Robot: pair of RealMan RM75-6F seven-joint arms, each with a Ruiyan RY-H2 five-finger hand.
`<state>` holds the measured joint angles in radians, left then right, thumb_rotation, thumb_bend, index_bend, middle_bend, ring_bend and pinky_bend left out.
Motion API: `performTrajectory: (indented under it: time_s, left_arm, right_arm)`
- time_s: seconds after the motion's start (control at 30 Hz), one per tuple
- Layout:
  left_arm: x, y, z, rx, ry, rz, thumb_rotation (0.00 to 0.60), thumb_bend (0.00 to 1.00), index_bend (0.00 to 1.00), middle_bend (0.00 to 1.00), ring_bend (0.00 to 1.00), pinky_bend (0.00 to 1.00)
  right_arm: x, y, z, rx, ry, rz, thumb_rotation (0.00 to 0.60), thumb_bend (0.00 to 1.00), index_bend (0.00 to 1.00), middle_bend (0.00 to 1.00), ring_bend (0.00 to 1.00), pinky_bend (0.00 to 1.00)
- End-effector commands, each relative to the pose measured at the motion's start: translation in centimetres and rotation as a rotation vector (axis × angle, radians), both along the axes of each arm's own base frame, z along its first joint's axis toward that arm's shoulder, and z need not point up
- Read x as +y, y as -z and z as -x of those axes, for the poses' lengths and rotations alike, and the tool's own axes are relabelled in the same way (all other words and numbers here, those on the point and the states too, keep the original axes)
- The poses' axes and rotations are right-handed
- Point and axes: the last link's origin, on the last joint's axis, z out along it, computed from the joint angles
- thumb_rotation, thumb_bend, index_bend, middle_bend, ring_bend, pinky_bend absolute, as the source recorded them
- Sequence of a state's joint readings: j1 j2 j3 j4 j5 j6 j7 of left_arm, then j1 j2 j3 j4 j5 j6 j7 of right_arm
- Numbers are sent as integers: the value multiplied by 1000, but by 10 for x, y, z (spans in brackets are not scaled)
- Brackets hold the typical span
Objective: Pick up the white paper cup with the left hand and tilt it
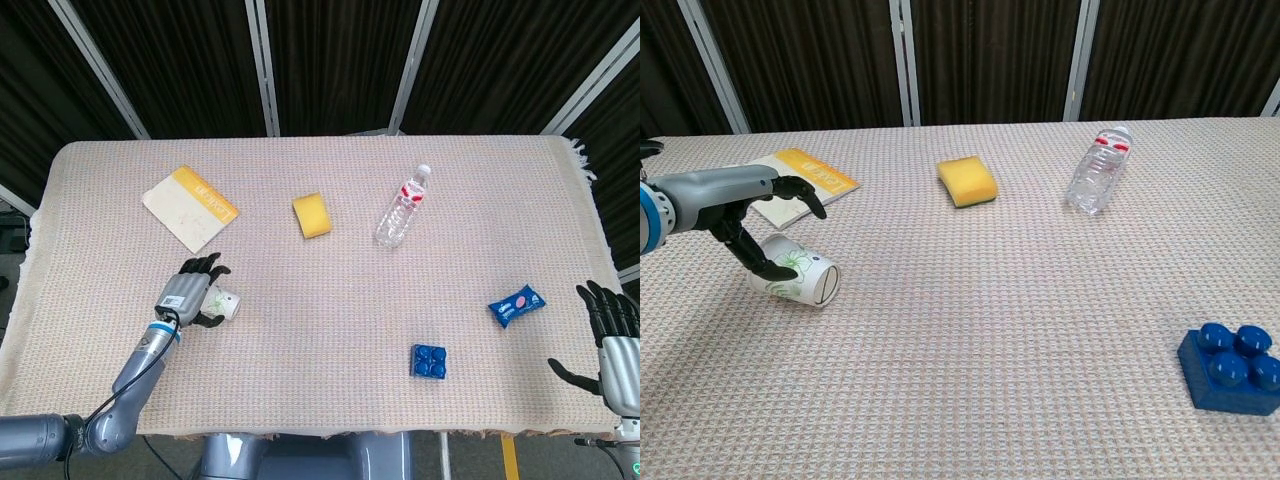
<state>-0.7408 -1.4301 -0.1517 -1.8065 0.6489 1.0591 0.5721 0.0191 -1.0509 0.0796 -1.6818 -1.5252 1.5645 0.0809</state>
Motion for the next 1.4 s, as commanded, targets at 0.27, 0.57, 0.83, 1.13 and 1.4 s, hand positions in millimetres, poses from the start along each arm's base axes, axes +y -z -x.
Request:
performTrajectory:
  time_s: [0.27, 0.57, 0.83, 1.13, 1.4]
  left_arm:
    - [3, 7, -22, 290, 147, 39, 600, 179, 263, 0, 0, 0]
    - [-5, 22, -19, 364, 225, 29, 600, 138, 264, 0, 0, 0]
    - [-7, 34, -19, 429, 325, -22, 600, 139, 280, 0, 0, 0]
    - [-12, 50, -15, 498, 382, -35, 600, 137, 318, 0, 0, 0]
    - [-12, 51, -15, 488, 388, -56, 600, 159, 467, 0, 0, 0]
  right_arm:
    - [0, -1, 1, -4, 5, 2, 600, 56, 0, 0, 0, 0]
    - [0, 1, 0, 1, -2, -1, 600, 55, 0, 0, 0, 0]
    - [0, 2, 1, 4, 0, -2, 600, 56, 0, 0, 0, 0]
    - [0, 0, 1, 0, 2, 2, 600, 55, 0, 0, 0, 0]
    - [-1, 0, 2, -5, 6, 5, 600, 55, 0, 0, 0, 0]
